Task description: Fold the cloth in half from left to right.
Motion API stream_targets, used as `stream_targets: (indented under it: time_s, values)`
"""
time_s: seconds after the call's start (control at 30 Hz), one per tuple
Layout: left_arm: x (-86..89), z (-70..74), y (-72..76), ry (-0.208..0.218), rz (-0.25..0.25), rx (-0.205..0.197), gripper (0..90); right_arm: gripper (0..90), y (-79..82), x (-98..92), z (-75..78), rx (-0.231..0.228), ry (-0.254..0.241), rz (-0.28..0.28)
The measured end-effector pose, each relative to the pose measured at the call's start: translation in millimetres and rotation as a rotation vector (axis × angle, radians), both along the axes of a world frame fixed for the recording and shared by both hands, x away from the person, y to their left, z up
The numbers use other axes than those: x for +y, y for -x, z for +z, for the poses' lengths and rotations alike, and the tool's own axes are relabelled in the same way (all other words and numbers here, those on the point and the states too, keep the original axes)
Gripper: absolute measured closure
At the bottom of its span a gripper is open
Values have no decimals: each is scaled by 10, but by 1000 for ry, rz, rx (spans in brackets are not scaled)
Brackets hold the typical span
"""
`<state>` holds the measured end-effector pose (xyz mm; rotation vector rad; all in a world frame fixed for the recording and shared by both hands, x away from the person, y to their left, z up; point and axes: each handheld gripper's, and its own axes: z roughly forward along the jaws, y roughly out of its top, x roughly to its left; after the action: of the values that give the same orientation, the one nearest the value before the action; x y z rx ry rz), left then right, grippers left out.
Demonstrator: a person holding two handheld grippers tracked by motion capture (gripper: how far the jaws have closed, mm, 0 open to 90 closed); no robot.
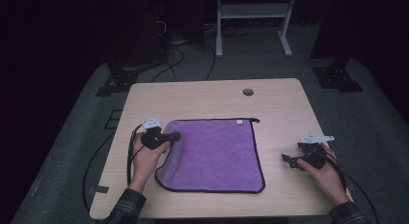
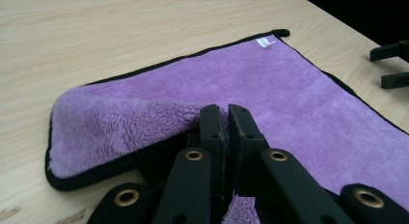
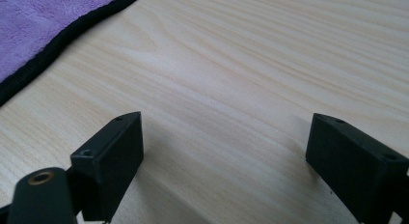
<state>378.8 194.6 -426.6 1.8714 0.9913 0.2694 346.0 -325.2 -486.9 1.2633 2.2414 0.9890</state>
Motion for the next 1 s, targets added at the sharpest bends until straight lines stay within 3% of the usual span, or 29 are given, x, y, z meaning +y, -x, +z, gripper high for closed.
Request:
stream_targets:
  time_s: [0.83,1.0]
  values:
    - [-767,49,-154,19,-197,-22,855,126,1,0,0,1,0,0]
    - [-886,47,-176,23,-216,-19,855,126,0,0,0,0,0,0]
